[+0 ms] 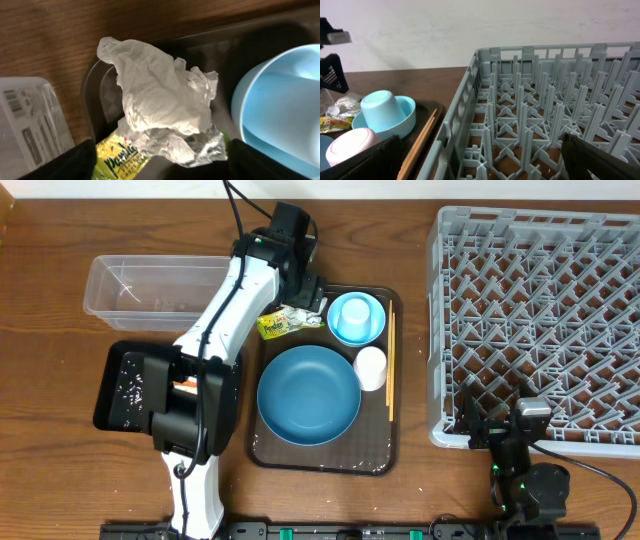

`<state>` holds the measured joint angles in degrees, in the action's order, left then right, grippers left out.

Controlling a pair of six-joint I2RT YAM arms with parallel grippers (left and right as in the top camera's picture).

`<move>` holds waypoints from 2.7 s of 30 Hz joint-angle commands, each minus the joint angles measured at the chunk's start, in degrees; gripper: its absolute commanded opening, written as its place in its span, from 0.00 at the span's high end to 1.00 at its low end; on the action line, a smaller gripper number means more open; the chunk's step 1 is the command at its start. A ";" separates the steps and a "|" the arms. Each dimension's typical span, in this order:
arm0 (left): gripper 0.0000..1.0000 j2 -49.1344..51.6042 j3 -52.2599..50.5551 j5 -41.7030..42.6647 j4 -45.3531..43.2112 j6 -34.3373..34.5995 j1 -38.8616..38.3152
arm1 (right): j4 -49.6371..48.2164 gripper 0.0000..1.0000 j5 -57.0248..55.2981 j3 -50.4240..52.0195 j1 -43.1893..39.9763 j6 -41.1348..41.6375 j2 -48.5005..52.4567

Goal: Sort waste into correct bins and load items into the dishwasher rack
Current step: 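Grasp the crumpled white tissue with the left gripper, then carry the tissue into the clear plastic bin and release it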

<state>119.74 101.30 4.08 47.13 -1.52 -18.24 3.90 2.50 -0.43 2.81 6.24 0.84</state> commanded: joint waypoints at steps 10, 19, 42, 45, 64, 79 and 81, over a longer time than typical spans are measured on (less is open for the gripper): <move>0.19 4.39 0.44 -0.22 -0.26 -1.27 0.33 | 0.20 0.01 -0.61 0.11 -1.03 -0.76 -0.07; 0.38 4.59 -0.20 1.51 0.07 -1.25 0.28 | 0.20 0.01 -0.61 0.11 -1.03 -0.76 -0.07; 0.94 1.22 -1.73 2.97 0.31 1.57 0.28 | 0.20 0.01 -0.61 0.11 -1.03 -0.76 -0.07; 0.94 -1.60 -1.68 2.97 0.31 3.37 0.28 | 0.20 0.01 -0.61 0.11 -1.03 -0.76 -0.07; 0.94 -12.20 -1.68 0.44 -0.26 11.39 2.75 | 0.20 0.01 -0.61 0.11 -1.03 -0.76 -0.07; 0.94 -12.26 -1.70 -5.16 -4.94 19.87 18.45 | 0.20 0.01 -0.61 0.11 -1.03 -0.76 -0.07; 0.85 -12.24 -1.84 -5.16 -4.55 19.87 19.43 | 0.20 0.01 -0.61 0.11 -1.03 -0.76 -0.07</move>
<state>109.27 98.83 -0.27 42.24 17.15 0.49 3.90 2.50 -0.43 2.81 6.24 0.84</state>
